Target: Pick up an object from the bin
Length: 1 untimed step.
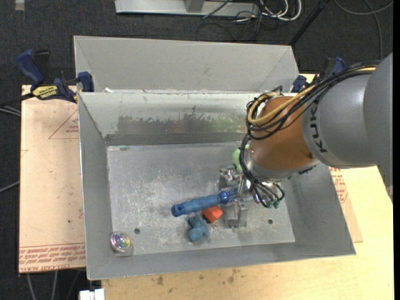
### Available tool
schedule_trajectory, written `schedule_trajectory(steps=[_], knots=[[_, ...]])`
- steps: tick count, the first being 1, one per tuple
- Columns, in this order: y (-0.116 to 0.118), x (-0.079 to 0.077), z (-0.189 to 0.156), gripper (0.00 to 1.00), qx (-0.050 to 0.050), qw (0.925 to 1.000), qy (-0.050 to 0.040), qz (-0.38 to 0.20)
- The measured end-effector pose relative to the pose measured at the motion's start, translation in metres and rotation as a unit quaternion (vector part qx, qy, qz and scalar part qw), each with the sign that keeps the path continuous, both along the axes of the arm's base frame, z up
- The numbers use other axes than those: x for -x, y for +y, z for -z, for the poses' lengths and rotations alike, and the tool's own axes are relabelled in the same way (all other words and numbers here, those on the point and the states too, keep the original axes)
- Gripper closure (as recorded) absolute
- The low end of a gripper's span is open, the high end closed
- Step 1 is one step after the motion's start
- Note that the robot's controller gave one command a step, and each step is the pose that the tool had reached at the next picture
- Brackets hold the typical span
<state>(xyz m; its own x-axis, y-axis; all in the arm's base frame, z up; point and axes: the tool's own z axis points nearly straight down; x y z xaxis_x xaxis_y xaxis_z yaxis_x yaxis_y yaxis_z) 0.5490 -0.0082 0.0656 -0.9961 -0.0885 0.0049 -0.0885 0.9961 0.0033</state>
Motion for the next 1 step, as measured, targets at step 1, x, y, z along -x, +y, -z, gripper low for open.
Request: schedule_trajectory(steps=[1], knots=[[0.0004,-0.0006,-0.0002,0.0,0.0,1.0,-0.0007,0.0]])
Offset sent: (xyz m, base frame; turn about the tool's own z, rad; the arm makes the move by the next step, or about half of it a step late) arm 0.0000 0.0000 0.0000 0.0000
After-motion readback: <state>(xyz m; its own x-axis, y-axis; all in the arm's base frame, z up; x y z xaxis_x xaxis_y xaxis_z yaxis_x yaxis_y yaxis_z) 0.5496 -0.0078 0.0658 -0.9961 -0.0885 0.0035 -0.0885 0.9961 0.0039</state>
